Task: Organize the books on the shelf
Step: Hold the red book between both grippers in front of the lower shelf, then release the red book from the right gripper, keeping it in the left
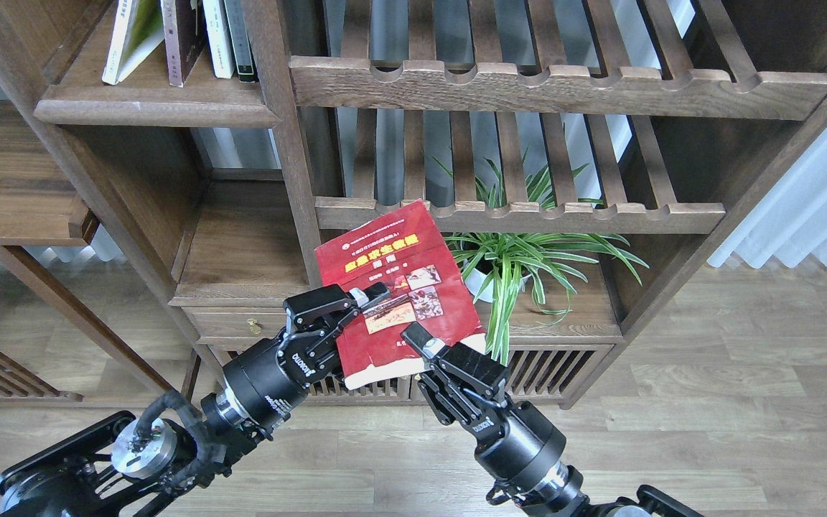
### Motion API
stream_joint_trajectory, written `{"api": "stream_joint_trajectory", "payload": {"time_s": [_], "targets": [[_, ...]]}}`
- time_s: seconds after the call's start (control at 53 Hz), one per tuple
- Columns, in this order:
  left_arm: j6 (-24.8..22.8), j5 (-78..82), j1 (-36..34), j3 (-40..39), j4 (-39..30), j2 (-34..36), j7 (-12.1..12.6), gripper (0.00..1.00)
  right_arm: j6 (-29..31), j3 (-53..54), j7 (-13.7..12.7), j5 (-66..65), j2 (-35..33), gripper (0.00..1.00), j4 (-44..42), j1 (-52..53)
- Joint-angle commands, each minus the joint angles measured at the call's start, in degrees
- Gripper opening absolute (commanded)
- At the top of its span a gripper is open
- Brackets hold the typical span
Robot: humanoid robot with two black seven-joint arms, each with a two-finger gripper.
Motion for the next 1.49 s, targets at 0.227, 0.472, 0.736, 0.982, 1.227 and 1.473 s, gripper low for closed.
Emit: {"api": "stream_joint_trajectory", "payload": {"time_s": [0.227, 0.472, 0.736, 0.982, 1.227, 1.473], "targets": [[0.0, 0.0, 0.3, 0.0, 0.0, 0.0, 0.0, 0.09, 0.0, 0.6, -0.1, 0.0, -0.3, 0.48, -0.1, -0.1], [0.0, 0.0, 0.2, 0.0, 0.0, 0.0, 0.0, 0.09, 0.0, 1.5, -0.1, 0.1, -0.5, 0.57, -0.6, -0.1], [0.0, 0.6, -0.1, 0.0, 0.0, 1.0, 0.0, 0.09, 0.0, 9.1, 0.4, 2.5, -0.4, 0.7, -3.0, -1.2], [0.0, 13.2, -0.1, 0.4, 0.1, 4.1, 0.1, 0.09, 0.0, 17.5, 0.4, 5.7, -0.5, 0.74, -6.3, -2.0], [0.0, 23.8, -3.6, -0.6, 0.1, 7.2, -0.3, 0.09, 0.0, 17.3, 0.4, 5.2, -0.1, 0.74, -7.2, -0.8], [0.0, 32.2, -6.1, -1.7, 0.1, 11.1, -0.3, 0.08, 0.0, 17.1, 0.4, 5.1, 1.1, 0.74, -7.7, 2.5]]}}
